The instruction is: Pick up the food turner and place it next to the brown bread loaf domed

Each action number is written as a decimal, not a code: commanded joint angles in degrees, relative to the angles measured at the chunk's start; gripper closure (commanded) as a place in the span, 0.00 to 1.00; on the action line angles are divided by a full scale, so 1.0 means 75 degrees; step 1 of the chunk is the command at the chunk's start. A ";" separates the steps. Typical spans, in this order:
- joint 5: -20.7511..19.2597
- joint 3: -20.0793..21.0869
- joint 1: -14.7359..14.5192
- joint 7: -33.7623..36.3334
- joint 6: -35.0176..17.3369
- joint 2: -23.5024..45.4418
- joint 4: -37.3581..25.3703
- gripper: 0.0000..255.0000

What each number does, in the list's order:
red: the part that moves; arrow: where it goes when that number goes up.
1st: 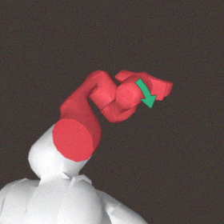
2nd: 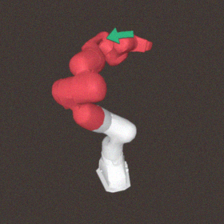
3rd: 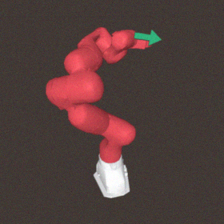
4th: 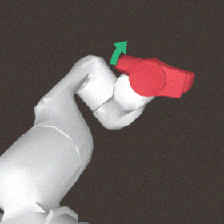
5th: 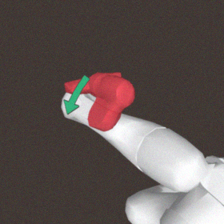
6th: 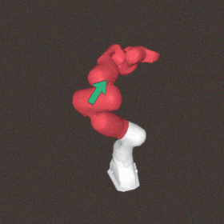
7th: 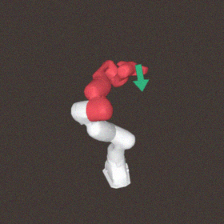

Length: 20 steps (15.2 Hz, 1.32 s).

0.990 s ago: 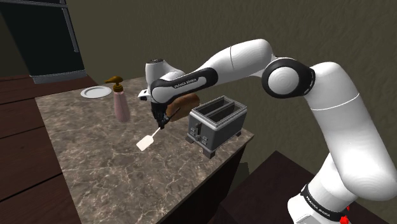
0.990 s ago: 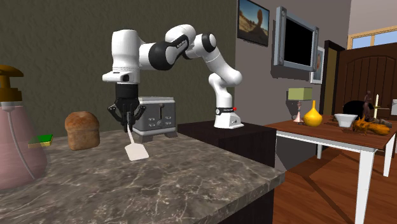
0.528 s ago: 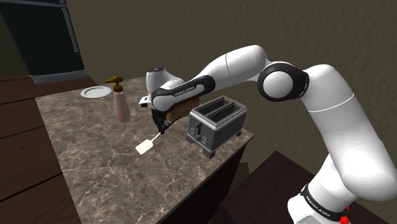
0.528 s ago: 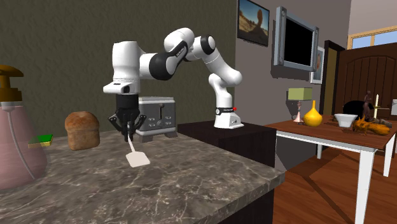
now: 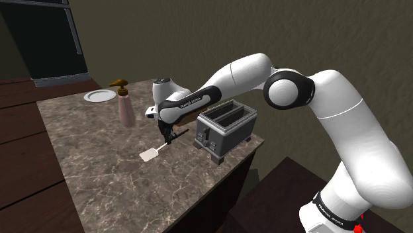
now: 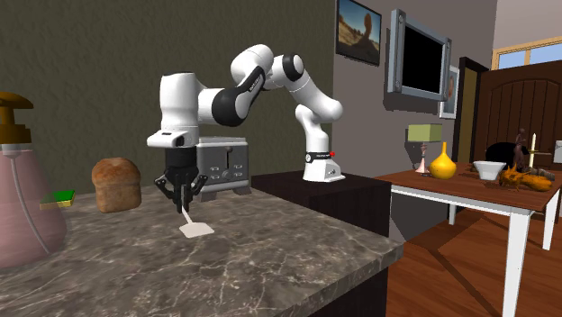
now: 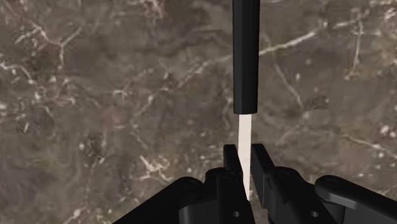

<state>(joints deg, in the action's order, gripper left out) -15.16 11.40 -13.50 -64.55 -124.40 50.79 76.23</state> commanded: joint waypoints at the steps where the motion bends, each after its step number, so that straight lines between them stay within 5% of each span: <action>1: -0.0001 -0.0001 0.0002 0.0000 -0.0010 0.0004 0.0003 1.00; 5: -0.0001 -0.0001 0.0001 0.0000 -0.0009 0.0004 0.0002 1.00; 6: -0.0001 -0.0001 0.0001 0.0000 -0.0009 0.0004 0.0002 0.00; 20: 0.0105 0.0095 0.0016 -0.0055 0.0589 -0.0546 -0.0048 0.00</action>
<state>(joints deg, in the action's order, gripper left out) -14.38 12.11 -13.37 -64.97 -120.03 46.74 75.86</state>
